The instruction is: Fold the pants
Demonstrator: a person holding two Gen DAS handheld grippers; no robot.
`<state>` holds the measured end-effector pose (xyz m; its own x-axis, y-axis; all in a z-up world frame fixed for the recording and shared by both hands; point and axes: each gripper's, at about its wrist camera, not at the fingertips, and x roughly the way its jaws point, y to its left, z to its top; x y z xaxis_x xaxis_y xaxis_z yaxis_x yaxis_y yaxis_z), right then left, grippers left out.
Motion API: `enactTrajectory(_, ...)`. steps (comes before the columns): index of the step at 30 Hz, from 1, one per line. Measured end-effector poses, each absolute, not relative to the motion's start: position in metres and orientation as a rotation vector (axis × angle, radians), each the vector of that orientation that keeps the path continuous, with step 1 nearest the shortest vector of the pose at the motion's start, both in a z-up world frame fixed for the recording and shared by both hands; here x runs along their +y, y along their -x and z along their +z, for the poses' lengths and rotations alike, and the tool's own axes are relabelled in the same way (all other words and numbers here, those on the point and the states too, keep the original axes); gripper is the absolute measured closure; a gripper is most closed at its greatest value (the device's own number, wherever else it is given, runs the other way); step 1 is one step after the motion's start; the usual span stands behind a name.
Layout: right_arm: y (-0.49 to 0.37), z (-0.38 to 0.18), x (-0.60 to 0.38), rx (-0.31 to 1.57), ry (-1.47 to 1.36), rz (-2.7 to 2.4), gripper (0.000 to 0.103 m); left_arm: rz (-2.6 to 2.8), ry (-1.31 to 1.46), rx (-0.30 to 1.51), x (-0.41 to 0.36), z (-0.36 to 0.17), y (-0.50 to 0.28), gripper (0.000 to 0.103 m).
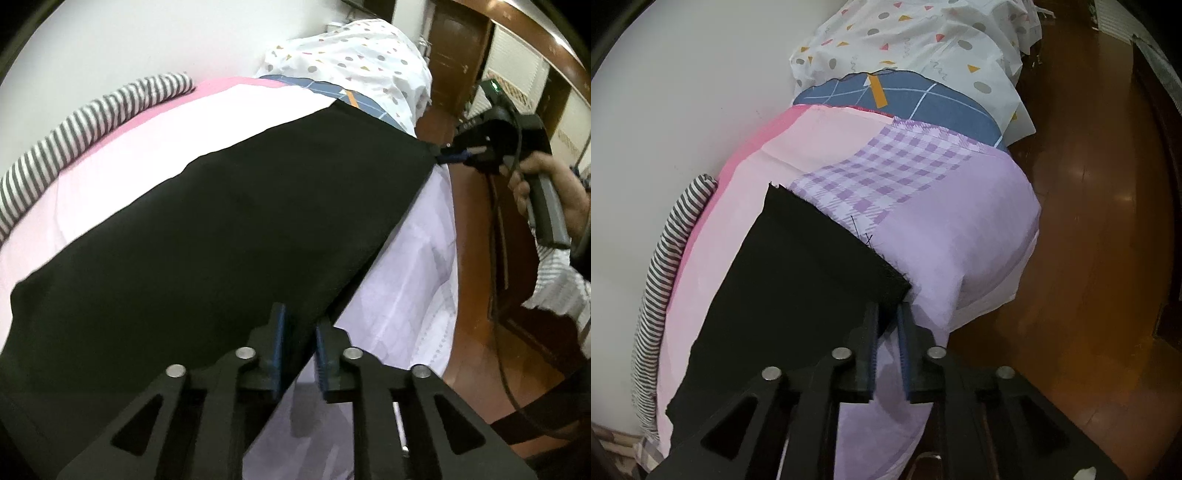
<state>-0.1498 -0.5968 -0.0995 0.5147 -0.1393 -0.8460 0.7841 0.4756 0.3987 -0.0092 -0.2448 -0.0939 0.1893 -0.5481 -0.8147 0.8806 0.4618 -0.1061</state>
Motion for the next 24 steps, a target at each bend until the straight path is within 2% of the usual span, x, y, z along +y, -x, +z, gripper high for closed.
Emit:
enactTrajectory(1,0.151,-0.098,-0.597,0.853,-0.89,-0.663,0.078,-1.051,-0.418,0.925,-0.243,-0.092,0.008,0.079)
enactTrajectory(2,0.152,-0.095,-0.596,0.857,-0.882,-0.669,0.075,-1.053,-0.399,0.934,-0.241,-0.09,0.006,0.077)
enactTrajectory(11,0.142,-0.039,-0.573,0.817,-0.739,-0.642,0.074,-0.966,-0.216,0.861,-0.174,-0.042,-0.018,0.064)
enactTrajectory(17,0.051,-0.013,-0.5,0.883,-0.577,-0.292,0.074,-0.679,-0.159,0.785,-0.084,-0.023,-0.056,0.063)
enactTrajectory(24,-0.07,-0.02,-0.366,1.014,-0.394,0.153,0.074,-0.384,-0.127,0.794,0.018,-0.031,-0.093,0.063)
